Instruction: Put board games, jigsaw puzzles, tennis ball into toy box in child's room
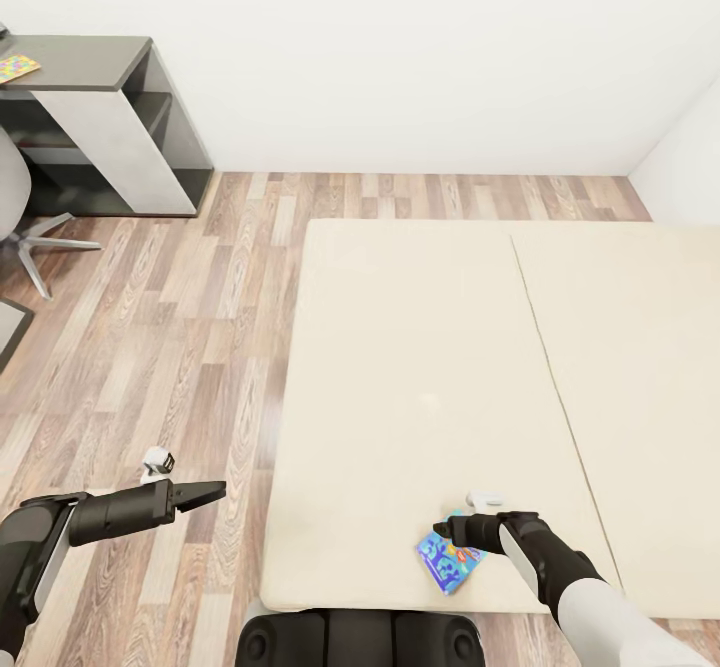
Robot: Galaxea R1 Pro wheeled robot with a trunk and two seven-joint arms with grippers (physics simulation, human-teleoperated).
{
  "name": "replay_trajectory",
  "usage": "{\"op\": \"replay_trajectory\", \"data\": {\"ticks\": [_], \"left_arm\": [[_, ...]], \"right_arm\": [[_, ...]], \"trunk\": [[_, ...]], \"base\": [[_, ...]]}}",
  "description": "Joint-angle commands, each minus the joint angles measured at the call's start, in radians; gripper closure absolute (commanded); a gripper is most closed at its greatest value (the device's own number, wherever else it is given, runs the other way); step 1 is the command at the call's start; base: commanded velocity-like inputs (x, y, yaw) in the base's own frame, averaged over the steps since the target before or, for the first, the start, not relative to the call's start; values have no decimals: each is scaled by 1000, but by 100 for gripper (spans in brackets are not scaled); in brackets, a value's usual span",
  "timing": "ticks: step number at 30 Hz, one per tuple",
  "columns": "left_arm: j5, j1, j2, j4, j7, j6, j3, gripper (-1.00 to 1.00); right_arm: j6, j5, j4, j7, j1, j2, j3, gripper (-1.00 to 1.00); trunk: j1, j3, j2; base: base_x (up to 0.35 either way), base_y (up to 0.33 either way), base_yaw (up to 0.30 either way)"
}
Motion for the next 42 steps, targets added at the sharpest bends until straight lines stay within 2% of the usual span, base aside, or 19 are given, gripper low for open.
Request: {"op": "replay_trajectory", "data": {"ticks": [1,18,42], "left_arm": [[-1,0,0,0,-4,11,0,-100],[-3,0,0,0,-4,11,-1,-100],[-2,0,0,1,-4,11,-1,-100]], "right_arm": [[6,-10,-1,-2,0,-1,7,-100],[8,-11,5,-5,0,-3,9,-100],[8,-12,5,-6,0,-3,8,-100]], "trunk": [[1,-1,-2],[1,-1,-2],[1,-1,-2]], "base": [[0,2,0],[0,2,0],[0,78,0]]}}
